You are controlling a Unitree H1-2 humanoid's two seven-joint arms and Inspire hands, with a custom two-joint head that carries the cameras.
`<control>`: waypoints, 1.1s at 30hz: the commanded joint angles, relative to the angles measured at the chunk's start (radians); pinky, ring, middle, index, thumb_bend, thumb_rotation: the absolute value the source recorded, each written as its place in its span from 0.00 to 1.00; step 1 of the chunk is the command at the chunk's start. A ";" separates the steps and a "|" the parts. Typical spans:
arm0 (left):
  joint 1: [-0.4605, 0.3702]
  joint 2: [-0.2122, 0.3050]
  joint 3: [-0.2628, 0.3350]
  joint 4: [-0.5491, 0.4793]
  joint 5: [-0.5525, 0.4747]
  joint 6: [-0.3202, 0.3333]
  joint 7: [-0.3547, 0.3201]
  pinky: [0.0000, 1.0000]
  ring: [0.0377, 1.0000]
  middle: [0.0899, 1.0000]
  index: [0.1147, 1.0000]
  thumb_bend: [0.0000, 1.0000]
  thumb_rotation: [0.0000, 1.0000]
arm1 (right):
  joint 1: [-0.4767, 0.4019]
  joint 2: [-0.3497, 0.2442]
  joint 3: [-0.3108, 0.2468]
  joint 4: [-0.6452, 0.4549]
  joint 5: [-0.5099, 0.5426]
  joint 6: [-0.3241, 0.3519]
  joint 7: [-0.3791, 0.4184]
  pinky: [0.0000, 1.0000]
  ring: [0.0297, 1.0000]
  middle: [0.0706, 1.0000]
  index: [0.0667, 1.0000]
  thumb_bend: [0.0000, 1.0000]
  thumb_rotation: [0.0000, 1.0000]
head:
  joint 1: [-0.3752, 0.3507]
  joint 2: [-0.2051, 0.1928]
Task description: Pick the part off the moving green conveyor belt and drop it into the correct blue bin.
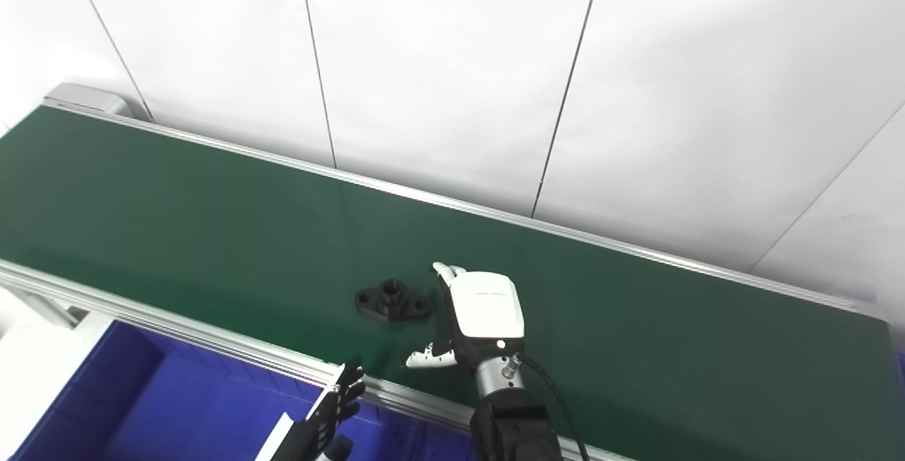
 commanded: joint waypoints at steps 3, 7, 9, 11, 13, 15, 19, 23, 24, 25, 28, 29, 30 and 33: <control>0.018 -0.005 -0.013 -0.031 0.001 -0.016 -0.002 0.92 0.96 0.98 1.00 0.80 0.96 | -0.032 0.019 0.014 -0.022 0.013 0.026 0.013 0.57 0.69 0.80 0.83 0.91 0.50 | 0.011 0.005; 0.025 -0.008 -0.021 -0.043 0.003 -0.003 -0.001 0.92 0.95 0.98 1.00 0.80 0.96 | -0.027 0.024 0.016 -0.017 0.045 0.013 0.000 0.54 0.65 0.78 0.81 0.91 0.47 | 0.016 0.009; 0.027 -0.010 -0.023 -0.045 0.003 -0.002 0.000 0.92 0.95 0.98 1.00 0.80 0.95 | -0.025 0.027 0.016 -0.015 0.064 0.009 -0.005 0.53 0.63 0.76 0.80 0.91 0.45 | 0.016 0.011; 0.028 -0.011 -0.026 -0.048 0.008 -0.002 0.001 0.90 0.94 0.97 1.00 0.79 0.95 | -0.023 0.030 0.021 -0.016 0.075 0.011 -0.004 0.50 0.59 0.74 0.78 0.91 0.43 | 0.017 0.014; 0.030 -0.013 -0.028 -0.052 0.011 0.005 0.001 0.90 0.94 0.98 1.00 0.80 0.95 | -0.023 0.030 0.028 -0.022 0.083 0.015 0.002 0.48 0.57 0.73 0.77 0.90 0.43 | 0.019 0.016; 0.031 -0.012 -0.031 -0.058 0.014 0.010 0.000 0.90 0.94 0.98 1.00 0.79 0.95 | -0.026 0.029 0.036 -0.031 0.090 0.023 0.031 0.43 0.52 0.69 0.75 0.88 0.44 | 0.023 0.019; 0.033 -0.013 -0.040 -0.070 0.009 0.029 -0.004 0.92 0.95 0.99 1.00 0.79 0.95 | -0.022 0.032 0.037 -0.039 0.123 0.014 0.047 0.31 0.40 0.59 0.70 0.86 0.40 | 0.033 0.027; 0.036 -0.016 -0.047 -0.083 0.015 0.038 0.000 0.92 0.94 0.99 1.00 0.78 0.94 | -0.009 0.030 0.045 -0.018 0.158 0.015 0.054 0.27 0.35 0.46 0.61 0.81 0.29 | 0.042 0.038; 0.037 -0.017 -0.047 -0.086 0.015 0.041 0.001 0.92 0.94 0.99 1.00 0.78 0.93 | -0.005 0.028 0.049 -0.012 0.162 0.024 0.068 0.25 0.31 0.41 0.59 0.79 0.25 | 0.044 0.040; 0.038 -0.018 -0.048 -0.088 0.015 0.043 0.002 0.92 0.94 0.99 1.00 0.79 0.93 | -0.002 0.024 0.054 -0.003 0.168 0.028 0.082 0.21 0.26 0.35 0.52 0.66 0.20 | 0.047 0.041; 0.040 -0.017 -0.051 -0.091 0.019 0.041 0.003 0.91 0.94 0.99 1.00 0.78 0.93 | 0.007 0.008 0.068 0.041 0.172 0.040 0.100 0.19 0.23 0.32 0.47 0.53 0.07 | 0.049 0.044; 0.041 -0.017 -0.051 -0.095 0.019 0.043 0.002 0.91 0.94 0.99 1.00 0.77 0.93 | 0.010 0.004 0.071 0.053 0.173 0.049 0.102 0.20 0.24 0.35 0.47 0.53 0.03 | 0.051 0.049; 0.043 -0.017 -0.051 -0.098 0.018 0.045 0.001 0.91 0.94 0.99 1.00 0.77 0.93 | 0.015 -0.001 0.074 0.063 0.176 0.058 0.103 0.20 0.24 0.35 0.47 0.52 0.01 | 0.051 0.049; 0.044 -0.015 -0.051 -0.103 0.016 0.046 -0.001 0.91 0.93 0.98 1.00 0.75 0.93 | 0.020 -0.013 0.078 0.090 0.179 0.079 0.110 0.18 0.21 0.36 0.47 0.52 0.00 | 0.050 0.053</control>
